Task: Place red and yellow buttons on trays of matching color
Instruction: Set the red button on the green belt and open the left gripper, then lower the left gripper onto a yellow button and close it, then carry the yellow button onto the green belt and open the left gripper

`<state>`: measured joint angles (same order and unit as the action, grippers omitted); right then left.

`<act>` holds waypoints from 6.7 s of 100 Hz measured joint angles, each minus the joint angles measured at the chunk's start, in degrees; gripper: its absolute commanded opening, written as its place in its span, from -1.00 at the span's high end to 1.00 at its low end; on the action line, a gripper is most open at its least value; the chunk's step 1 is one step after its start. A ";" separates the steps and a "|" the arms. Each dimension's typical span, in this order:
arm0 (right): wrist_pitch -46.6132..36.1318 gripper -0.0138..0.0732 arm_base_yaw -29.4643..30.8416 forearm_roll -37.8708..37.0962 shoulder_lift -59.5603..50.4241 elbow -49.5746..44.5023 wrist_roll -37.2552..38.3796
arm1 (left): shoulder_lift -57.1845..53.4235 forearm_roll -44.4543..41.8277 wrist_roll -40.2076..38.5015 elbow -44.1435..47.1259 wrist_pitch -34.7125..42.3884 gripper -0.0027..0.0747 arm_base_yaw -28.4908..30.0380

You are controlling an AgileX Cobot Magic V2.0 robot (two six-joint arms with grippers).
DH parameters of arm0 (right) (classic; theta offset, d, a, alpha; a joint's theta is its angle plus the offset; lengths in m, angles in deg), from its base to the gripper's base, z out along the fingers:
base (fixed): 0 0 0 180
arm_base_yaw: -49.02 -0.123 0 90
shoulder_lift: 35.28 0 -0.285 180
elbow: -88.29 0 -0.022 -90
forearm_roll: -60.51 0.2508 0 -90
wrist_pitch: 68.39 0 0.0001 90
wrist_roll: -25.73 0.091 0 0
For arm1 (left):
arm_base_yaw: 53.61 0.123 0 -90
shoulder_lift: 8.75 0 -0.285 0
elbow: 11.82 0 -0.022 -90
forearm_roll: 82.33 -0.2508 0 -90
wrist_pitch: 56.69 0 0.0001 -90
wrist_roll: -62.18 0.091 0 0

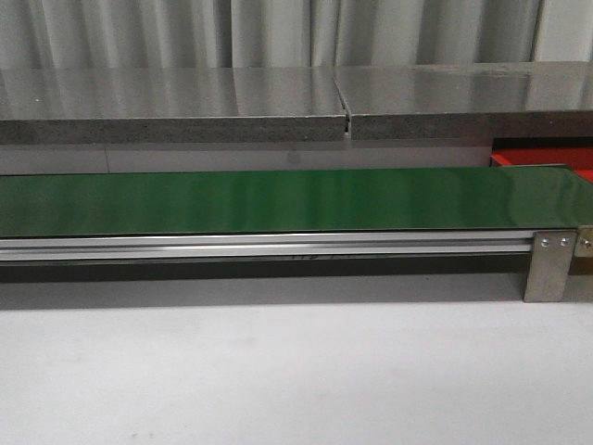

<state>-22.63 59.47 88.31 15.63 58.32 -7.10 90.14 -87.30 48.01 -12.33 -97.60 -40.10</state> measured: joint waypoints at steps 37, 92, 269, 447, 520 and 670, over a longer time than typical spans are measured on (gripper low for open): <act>0.00 0.84 0.00 0.00 0.00 0.00 0.00 | 5.72 1.21 0.09 2.47 1.93 0.98 0.00; 0.00 0.84 0.00 0.00 0.00 0.00 0.00 | 9.02 2.49 1.64 2.37 3.29 0.66 -0.41; 0.00 0.84 0.00 0.00 0.00 0.00 0.00 | 17.71 1.40 6.44 -8.05 3.84 -0.80 18.94; 0.00 0.84 0.00 0.00 0.00 0.00 0.00 | 30.35 1.50 6.44 -10.05 17.88 0.70 18.94; 0.00 0.84 0.00 0.00 0.00 0.00 0.00 | 10.13 4.98 7.94 -10.15 0.90 0.98 17.23; 0.00 0.84 0.00 0.00 0.00 0.00 0.00 | 6.55 5.50 9.14 5.91 7.75 0.98 -1.50</act>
<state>-22.63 59.47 88.31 15.63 58.32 -7.10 96.69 -81.81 57.16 -6.42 -89.85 -41.60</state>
